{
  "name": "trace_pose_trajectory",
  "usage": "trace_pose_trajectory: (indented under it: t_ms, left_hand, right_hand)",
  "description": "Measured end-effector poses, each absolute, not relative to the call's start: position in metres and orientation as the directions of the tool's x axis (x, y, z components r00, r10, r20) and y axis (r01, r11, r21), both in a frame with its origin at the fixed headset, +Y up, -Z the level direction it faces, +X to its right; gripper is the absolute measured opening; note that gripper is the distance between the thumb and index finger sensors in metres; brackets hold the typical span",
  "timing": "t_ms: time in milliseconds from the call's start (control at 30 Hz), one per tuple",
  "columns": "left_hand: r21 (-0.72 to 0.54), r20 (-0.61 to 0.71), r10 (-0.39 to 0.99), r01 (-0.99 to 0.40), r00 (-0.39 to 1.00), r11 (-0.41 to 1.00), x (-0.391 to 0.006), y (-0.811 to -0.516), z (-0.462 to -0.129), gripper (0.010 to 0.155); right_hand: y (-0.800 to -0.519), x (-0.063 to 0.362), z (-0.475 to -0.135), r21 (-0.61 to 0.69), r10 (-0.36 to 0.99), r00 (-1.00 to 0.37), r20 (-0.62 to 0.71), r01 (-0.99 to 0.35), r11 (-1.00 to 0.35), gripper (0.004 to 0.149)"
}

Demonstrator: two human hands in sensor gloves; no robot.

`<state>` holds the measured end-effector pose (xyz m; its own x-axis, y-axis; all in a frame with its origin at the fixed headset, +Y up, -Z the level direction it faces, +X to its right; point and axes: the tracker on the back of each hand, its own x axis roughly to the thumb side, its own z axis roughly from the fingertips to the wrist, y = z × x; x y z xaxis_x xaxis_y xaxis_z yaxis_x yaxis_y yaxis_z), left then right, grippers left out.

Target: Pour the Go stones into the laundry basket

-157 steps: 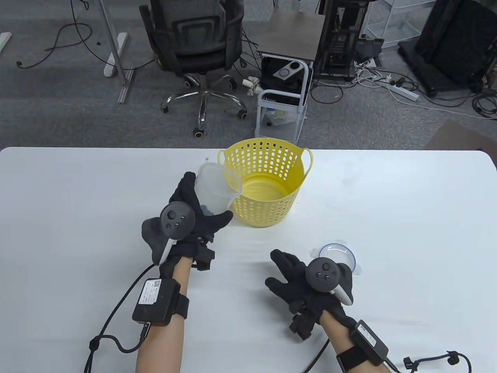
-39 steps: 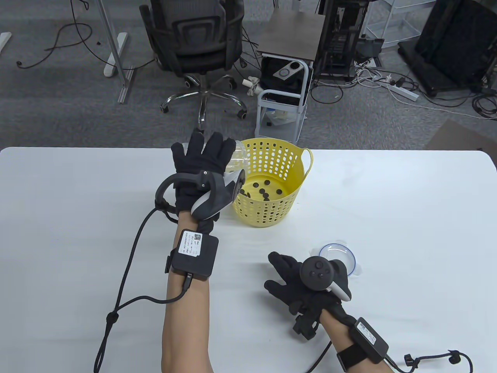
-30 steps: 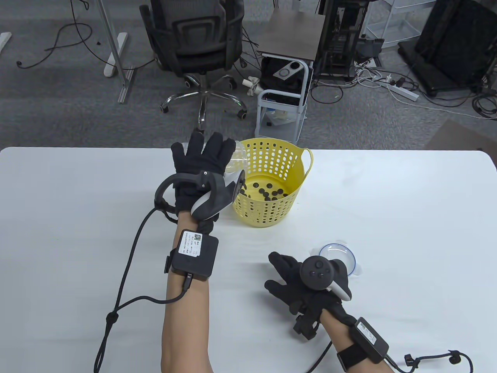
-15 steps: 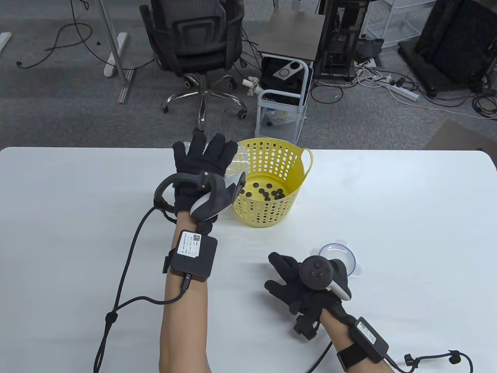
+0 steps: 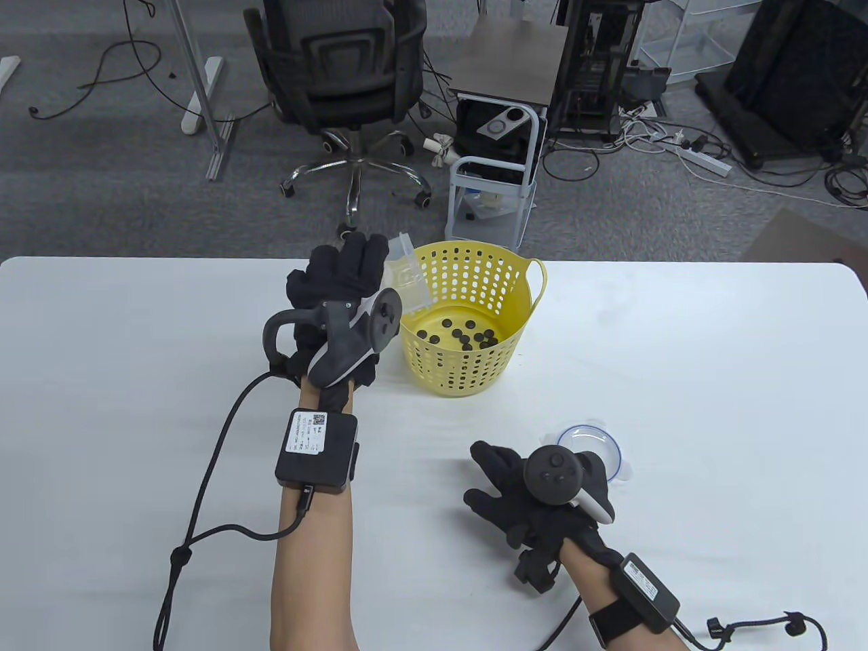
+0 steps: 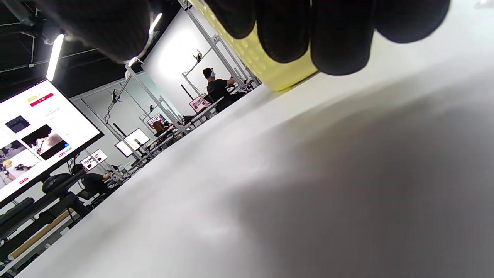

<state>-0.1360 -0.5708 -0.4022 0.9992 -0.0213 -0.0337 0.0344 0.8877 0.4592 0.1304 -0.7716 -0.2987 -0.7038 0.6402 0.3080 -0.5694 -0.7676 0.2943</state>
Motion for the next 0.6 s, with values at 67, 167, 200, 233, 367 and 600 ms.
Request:
trace_pose_trajectory:
  t_ms: [67, 167, 200, 233, 367, 600]
  left_hand:
    - [0.457, -0.024, 0.073, -0.054, 0.997, 0.888, -0.140, -0.572, -0.401, 0.123]
    - [0.454, 0.002, 0.211, -0.189, 0.977, 0.871, -0.147, -0.574, -0.396, 0.123]
    - [0.449, 0.015, 0.276, -0.253, 0.961, 0.857, -0.150, -0.576, -0.394, 0.123]
    - [0.444, 0.023, 0.315, -0.291, 0.949, 0.847, -0.151, -0.578, -0.393, 0.123]
    - [0.407, 0.079, 0.494, -0.481, 0.866, 0.776, -0.159, -0.588, -0.382, 0.123]
    - [0.302, 0.180, 0.657, -0.677, 0.732, 0.671, -0.170, -0.616, -0.348, 0.123]
  right_hand:
    - [-0.771, 0.131, -0.299, 0.291, 0.641, -0.702, 0.308, -0.572, -0.767, 0.079]
    - [-0.773, 0.131, -0.299, 0.299, 0.636, -0.708, 0.306, -0.563, -0.770, 0.079]
    - [-0.773, 0.130, -0.299, 0.300, 0.634, -0.710, 0.307, -0.560, -0.772, 0.079]
    - [-0.773, 0.130, -0.299, 0.300, 0.633, -0.710, 0.308, -0.559, -0.773, 0.079]
    - [-0.774, 0.130, -0.299, 0.300, 0.633, -0.710, 0.310, -0.558, -0.774, 0.079]
    - [-0.774, 0.133, -0.299, 0.299, 0.640, -0.710, 0.292, -0.568, -0.767, 0.079]
